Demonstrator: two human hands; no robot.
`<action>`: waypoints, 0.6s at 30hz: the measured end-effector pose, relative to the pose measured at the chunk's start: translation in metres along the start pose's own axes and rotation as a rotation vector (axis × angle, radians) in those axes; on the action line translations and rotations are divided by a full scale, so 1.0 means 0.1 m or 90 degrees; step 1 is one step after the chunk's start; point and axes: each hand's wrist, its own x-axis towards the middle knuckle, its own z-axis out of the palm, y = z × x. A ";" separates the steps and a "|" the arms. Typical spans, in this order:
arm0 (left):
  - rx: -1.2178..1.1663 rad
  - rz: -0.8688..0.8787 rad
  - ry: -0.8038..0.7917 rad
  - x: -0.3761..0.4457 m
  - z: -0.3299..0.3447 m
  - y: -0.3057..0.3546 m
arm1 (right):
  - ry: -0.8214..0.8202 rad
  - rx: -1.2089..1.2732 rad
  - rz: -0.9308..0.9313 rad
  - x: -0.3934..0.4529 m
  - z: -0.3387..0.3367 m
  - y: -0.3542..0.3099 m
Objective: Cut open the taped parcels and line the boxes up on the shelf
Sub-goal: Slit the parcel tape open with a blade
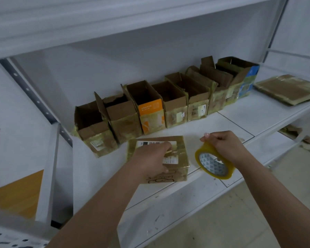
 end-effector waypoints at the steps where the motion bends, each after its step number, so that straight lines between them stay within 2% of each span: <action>1: -0.014 -0.019 0.014 0.02 -0.01 0.06 | 0.000 -0.004 -0.001 0.00 0.01 -0.01; 5: 0.006 -0.157 0.141 0.17 0.10 0.47 | -0.004 -0.004 -0.003 0.00 0.01 -0.06; 9: 0.009 -0.205 0.136 0.21 0.19 0.71 | 0.001 -0.010 -0.008 -0.02 0.02 -0.07; 14: 0.030 -0.099 0.047 0.06 0.06 0.52 | -0.009 -0.002 -0.016 -0.03 0.03 -0.08; 18: -0.035 -0.026 -0.005 -0.21 -0.02 0.13 | -0.046 0.017 -0.034 -0.03 0.03 -0.14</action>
